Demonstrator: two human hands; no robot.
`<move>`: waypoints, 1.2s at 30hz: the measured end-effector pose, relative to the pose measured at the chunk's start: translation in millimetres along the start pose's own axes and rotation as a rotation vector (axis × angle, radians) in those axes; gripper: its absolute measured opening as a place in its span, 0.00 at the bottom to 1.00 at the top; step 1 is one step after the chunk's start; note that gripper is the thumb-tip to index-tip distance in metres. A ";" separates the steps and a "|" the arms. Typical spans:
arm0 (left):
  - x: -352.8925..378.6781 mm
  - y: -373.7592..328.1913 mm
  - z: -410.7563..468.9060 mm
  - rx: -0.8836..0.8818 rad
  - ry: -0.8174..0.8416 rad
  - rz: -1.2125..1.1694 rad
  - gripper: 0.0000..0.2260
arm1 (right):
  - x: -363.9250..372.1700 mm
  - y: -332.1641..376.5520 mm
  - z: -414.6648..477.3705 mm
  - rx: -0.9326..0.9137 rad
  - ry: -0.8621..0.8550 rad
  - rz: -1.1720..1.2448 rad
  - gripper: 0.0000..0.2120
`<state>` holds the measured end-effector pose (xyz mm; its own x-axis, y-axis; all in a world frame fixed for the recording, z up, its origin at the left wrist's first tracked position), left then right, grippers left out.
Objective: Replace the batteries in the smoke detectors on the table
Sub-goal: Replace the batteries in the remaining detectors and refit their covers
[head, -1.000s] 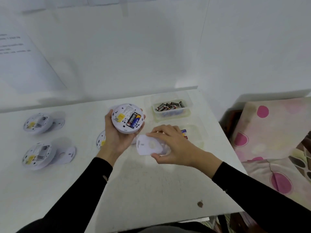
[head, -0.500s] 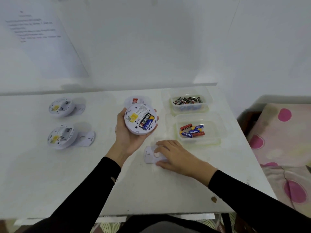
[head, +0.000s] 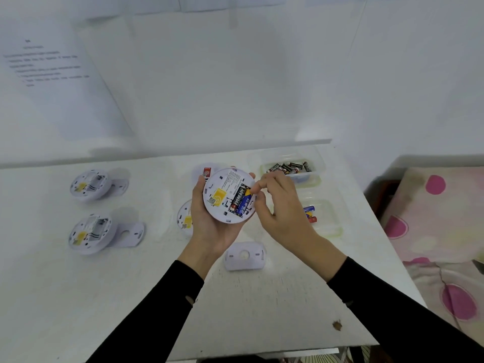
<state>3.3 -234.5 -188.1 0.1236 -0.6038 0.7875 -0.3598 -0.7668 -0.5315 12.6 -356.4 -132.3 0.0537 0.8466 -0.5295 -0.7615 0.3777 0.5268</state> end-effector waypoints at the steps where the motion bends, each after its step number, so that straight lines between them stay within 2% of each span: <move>1: 2.0 0.1 0.9 -0.002 0.009 0.002 0.27 | -2.3 -1.6 0.7 0.008 -0.008 -0.002 0.12; 11: 11.3 5.9 8.0 0.053 -0.022 -0.020 0.23 | -7.6 -12.4 8.7 0.098 0.003 -0.010 0.19; 17: 10.3 8.8 13.2 0.060 -0.070 -0.011 0.23 | -0.8 -22.5 10.6 0.183 0.053 0.016 0.12; 22: 8.4 10.7 14.1 0.045 -0.095 0.018 0.23 | -2.4 -25.5 8.3 0.264 0.071 0.151 0.05; 25: 6.2 9.2 15.5 0.057 -0.101 -0.002 0.24 | -7.7 -14.2 7.1 0.215 0.087 0.190 0.03; 27: 6.1 7.8 17.3 0.066 -0.103 -0.001 0.25 | -9.5 -6.6 5.1 0.156 0.101 0.227 0.06; 29: 4.9 7.6 19.2 0.058 -0.118 -0.004 0.25 | -15.4 -6.8 4.3 0.161 0.052 0.300 0.06; 31: 0.4 5.6 21.1 0.067 -0.137 -0.028 0.25 | -31.6 -22.1 2.0 0.273 -0.106 0.367 0.08; 33: -4.5 2.1 22.0 0.085 -0.151 -0.052 0.29 | -50.7 -52.5 -7.7 0.438 -0.226 0.331 0.08; 34: -5.6 0.5 21.6 0.090 -0.153 -0.061 0.31 | -55.9 -69.0 -14.1 0.514 -0.190 0.266 0.07; 36: -6.3 -1.3 21.9 0.089 -0.157 -0.067 0.37 | -54.2 -96.9 -29.2 0.648 0.027 0.131 0.06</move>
<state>23.2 -234.5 -199.2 0.2896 -0.5718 0.7676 -0.2633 -0.8186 -0.5105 64.6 -449.8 -174.1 -0.0353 0.8944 -0.4458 -0.2175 0.4286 0.8769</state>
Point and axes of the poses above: each hand's wrist, its own z-axis towards the middle knuckle, its own x-axis out of the palm, y = z × x, the point moved 7 cm from there along z, towards the middle knuckle, and after that the axes turned 13 degrees about -x, right-handed, at the moved point
